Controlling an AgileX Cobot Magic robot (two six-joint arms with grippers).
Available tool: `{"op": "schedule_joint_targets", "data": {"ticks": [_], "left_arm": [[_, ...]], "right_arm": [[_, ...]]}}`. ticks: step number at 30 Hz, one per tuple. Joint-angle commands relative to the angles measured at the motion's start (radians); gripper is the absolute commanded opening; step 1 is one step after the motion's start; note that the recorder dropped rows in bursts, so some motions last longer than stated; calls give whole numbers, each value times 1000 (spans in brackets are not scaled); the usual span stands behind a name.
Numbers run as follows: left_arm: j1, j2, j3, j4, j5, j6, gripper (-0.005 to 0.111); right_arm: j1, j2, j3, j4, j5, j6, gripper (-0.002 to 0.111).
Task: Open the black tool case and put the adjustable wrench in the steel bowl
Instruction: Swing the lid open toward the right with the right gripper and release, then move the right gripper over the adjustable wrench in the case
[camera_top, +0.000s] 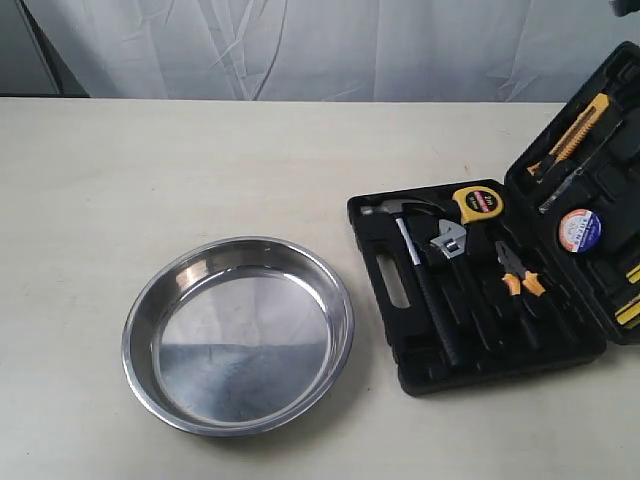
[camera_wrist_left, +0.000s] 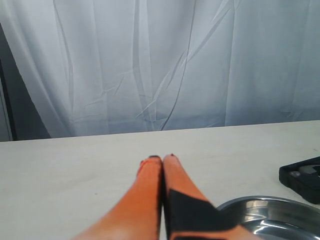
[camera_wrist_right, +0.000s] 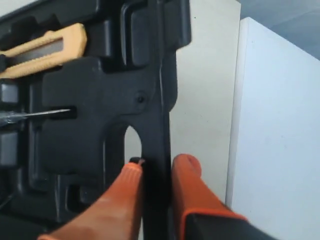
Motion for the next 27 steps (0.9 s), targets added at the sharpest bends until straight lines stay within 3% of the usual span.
{"op": "schedule_joint_targets", "data": {"ticks": [1,19,27], "left_arm": [[-7,-5,4,6,-1,-1,0],[-7,-5,4,6,-1,-1,0],[-7,-5,4,6,1,-1,0]], "right_arm": [[7,85,22,127,3,35,-1],[7,159,22,-154,14,347,-1],[7,159,22,-137,1,349,-1]]}}
